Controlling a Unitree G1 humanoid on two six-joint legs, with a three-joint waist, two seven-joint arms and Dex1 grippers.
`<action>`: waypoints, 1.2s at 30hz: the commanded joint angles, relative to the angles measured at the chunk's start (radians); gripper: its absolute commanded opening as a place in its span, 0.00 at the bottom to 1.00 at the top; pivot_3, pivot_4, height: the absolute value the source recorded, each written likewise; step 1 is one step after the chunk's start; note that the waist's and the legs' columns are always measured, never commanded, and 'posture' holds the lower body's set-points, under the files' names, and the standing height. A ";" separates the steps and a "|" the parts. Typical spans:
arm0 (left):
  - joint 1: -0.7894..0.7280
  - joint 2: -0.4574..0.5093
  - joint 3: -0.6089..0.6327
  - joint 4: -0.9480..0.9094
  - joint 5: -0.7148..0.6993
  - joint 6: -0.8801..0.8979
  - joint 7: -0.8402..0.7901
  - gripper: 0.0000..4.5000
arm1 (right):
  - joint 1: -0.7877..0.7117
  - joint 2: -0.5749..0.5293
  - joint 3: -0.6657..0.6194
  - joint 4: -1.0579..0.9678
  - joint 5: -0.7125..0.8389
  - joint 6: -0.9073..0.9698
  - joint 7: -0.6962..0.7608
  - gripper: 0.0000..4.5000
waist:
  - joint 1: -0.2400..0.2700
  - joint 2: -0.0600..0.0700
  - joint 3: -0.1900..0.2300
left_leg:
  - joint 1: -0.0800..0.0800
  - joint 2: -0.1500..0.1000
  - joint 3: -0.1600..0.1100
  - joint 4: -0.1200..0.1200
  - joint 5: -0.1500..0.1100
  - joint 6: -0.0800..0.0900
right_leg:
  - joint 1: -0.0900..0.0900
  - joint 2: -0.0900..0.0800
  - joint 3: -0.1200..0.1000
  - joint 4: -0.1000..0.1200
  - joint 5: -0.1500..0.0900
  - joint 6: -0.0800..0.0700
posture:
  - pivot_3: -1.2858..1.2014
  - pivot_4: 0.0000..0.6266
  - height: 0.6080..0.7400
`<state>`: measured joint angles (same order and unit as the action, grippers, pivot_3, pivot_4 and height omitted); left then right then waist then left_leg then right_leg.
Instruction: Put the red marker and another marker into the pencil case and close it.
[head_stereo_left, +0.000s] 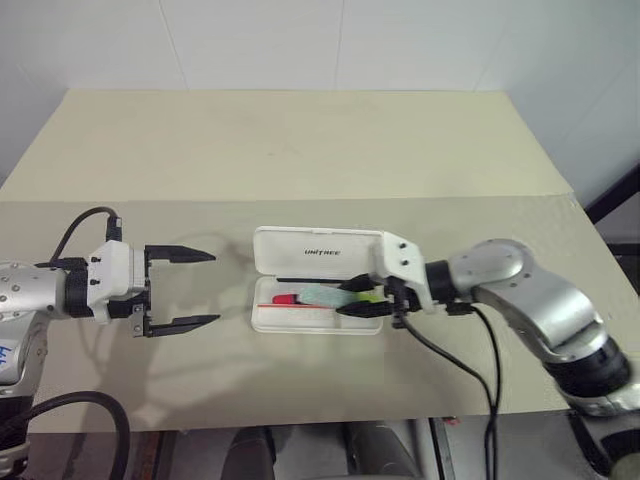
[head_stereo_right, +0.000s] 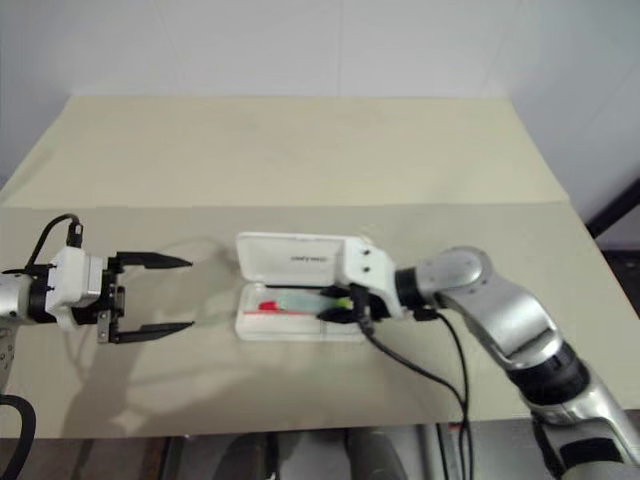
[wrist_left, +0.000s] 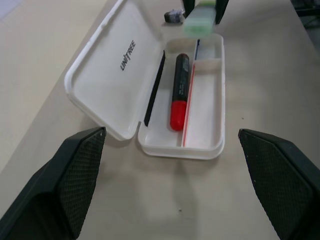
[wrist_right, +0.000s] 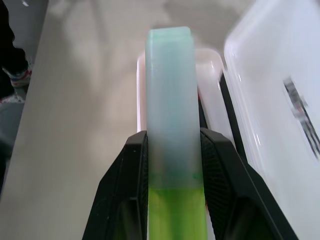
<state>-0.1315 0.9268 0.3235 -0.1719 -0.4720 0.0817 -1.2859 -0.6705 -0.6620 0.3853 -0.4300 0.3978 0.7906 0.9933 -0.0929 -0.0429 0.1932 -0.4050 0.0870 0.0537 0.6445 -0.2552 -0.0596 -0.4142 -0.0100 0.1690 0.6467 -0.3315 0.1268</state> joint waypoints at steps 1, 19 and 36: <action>0.028 0.032 0.070 -0.043 -0.023 0.013 0.013 1.00 | -0.043 0.053 0.039 -0.006 -0.030 0.038 -0.046 0.24 | 0.000 0.000 0.000 | 0.000 0.000 0.000 0.000 0.000 0.000 | 0.000 0.000 0.000 0.000 0.000 0.000 | 0.52 0.24 1.00; 0.040 0.042 0.079 -0.078 -0.034 0.045 0.033 1.00 | -0.113 0.212 0.147 0.073 -0.095 0.132 -0.123 0.24 | -0.019 0.000 0.000 | 0.000 0.000 0.000 -0.001 -0.001 -0.001 | 0.000 0.000 -0.001 0.000 -0.001 -0.001 | 0.52 0.24 1.00; 0.029 0.053 0.074 -0.079 -0.040 0.066 0.002 1.00 | -0.040 0.218 0.158 0.048 -0.068 0.053 -0.054 0.24 | -0.022 0.000 0.000 | 0.000 0.000 0.000 -0.009 -0.001 -0.001 | -0.003 0.000 -0.002 -0.001 0.000 0.002 | 0.52 0.24 1.00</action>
<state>-0.1017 0.9634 0.3861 -0.2260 -0.4875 0.1504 -1.2806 -0.7148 -0.4428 0.5429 -0.3429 0.3132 0.8650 0.9238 -0.1152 -0.0433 0.1930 -0.4050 0.0872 0.0540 0.6347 -0.2557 -0.0607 -0.4175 -0.0099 0.1674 0.6453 -0.3311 0.1284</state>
